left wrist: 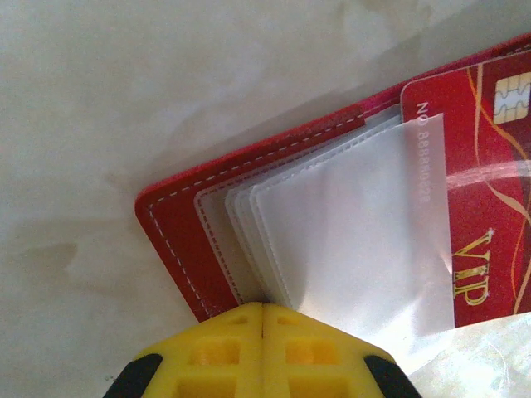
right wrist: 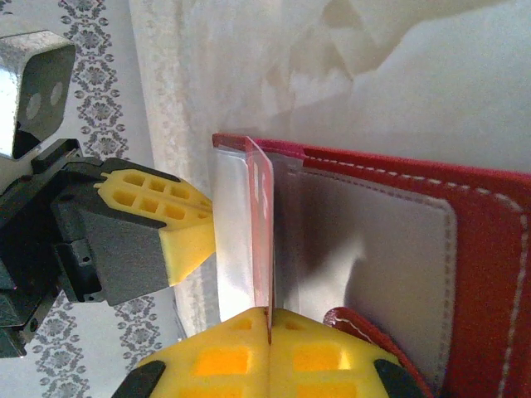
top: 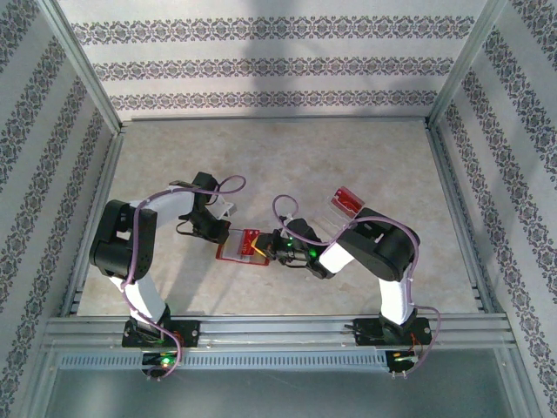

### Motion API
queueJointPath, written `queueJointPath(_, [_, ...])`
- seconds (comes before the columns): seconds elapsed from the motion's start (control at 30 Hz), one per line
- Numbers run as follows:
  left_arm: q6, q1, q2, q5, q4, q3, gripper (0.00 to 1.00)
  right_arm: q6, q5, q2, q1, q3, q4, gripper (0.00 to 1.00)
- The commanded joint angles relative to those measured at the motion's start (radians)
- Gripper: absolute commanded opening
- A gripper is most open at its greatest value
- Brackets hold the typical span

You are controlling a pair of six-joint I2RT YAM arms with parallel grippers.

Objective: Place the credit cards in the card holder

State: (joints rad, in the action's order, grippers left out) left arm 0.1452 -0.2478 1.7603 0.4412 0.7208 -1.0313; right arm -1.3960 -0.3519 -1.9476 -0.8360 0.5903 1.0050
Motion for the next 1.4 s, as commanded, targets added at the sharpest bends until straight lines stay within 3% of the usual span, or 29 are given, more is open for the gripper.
queueJointPath(0.0, [-0.013, -0.014, -0.005, -0.024, 0.008, 0.009, 0.0, -0.011, -0.022, 0.003, -0.018, -0.018, -0.053, 0.0])
queueJointPath(0.23, [-0.016, -0.015, 0.003, -0.03, 0.012, 0.0, 0.0, 0.005, -0.01, 0.081, -0.02, -0.076, -0.114, 0.0])
queueJointPath(0.9, [-0.016, -0.015, 0.016, -0.028, 0.009, -0.005, 0.0, -0.002, -0.033, -0.009, -0.022, -0.006, -0.049, 0.0])
queueJointPath(1.37, [-0.018, -0.015, -0.043, -0.071, 0.066, -0.064, 0.01, 0.005, -0.054, -0.021, -0.032, 0.024, -0.103, 0.0])
